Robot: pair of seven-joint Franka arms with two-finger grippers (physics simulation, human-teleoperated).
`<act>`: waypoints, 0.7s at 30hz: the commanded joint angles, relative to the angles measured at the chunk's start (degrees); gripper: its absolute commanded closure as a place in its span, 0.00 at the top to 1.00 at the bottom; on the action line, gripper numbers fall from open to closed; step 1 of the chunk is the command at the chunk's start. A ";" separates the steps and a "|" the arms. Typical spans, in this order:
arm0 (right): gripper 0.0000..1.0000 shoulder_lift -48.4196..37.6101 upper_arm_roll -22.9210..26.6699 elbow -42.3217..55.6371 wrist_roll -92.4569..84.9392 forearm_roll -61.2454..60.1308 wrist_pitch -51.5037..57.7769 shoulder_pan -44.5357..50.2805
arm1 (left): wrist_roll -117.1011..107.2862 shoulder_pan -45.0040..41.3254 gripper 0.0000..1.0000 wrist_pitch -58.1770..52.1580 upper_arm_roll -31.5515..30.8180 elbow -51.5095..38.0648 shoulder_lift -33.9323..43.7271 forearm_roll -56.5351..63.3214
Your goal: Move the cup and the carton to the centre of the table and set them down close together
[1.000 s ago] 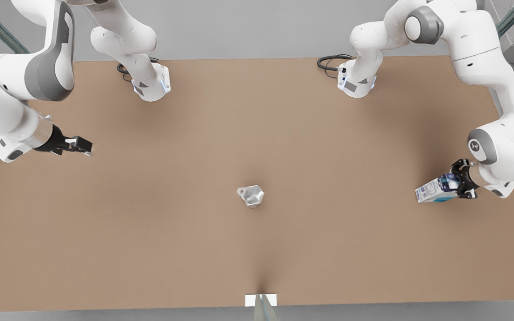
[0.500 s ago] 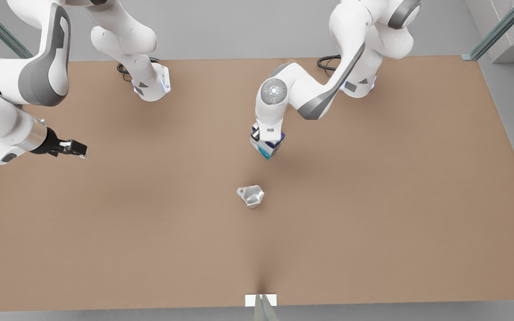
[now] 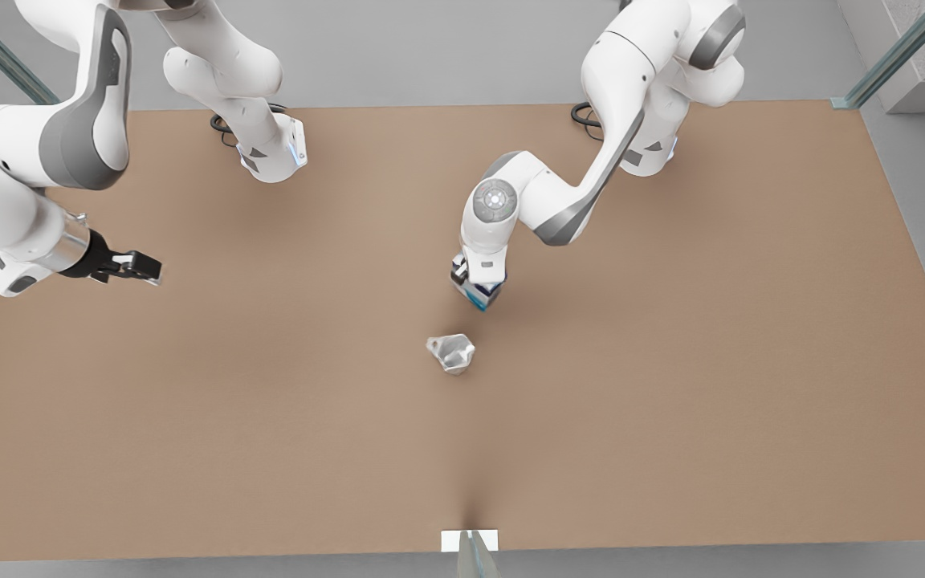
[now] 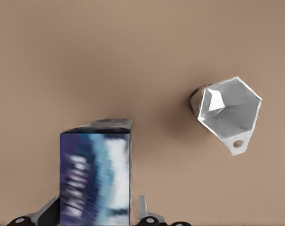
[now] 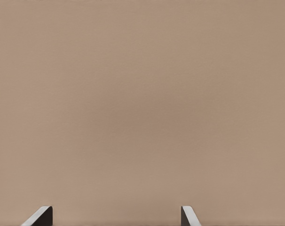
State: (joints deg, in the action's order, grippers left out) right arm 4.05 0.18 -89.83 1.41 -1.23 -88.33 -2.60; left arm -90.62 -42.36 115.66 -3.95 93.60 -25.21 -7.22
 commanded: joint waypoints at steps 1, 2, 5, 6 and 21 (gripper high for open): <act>1.00 0.00 0.00 0.01 -0.01 0.00 -0.09 0.31 | 0.00 0.00 1.00 0.00 0.00 0.00 -0.10 0.02; 1.00 0.00 0.00 0.01 0.08 0.00 0.00 0.31 | 0.00 0.00 1.00 0.00 0.00 0.00 -0.10 0.02; 1.00 0.00 0.00 0.01 0.08 0.00 -0.09 0.31 | -0.09 0.18 1.00 0.00 0.35 0.00 -0.19 0.02; 1.00 0.00 0.00 0.01 -0.01 0.00 0.00 0.31 | -0.09 0.18 1.00 0.00 0.35 -0.09 -0.19 0.02; 1.00 -0.09 0.00 0.18 0.17 0.00 -0.18 0.49 | 84.02 26.10 1.00 -27.51 13.53 -11.60 11.15 7.75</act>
State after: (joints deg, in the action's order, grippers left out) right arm 4.04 0.18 -89.59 1.05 -0.99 -88.46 -2.18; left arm -6.10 -15.99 88.16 9.58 81.88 -14.13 -2.62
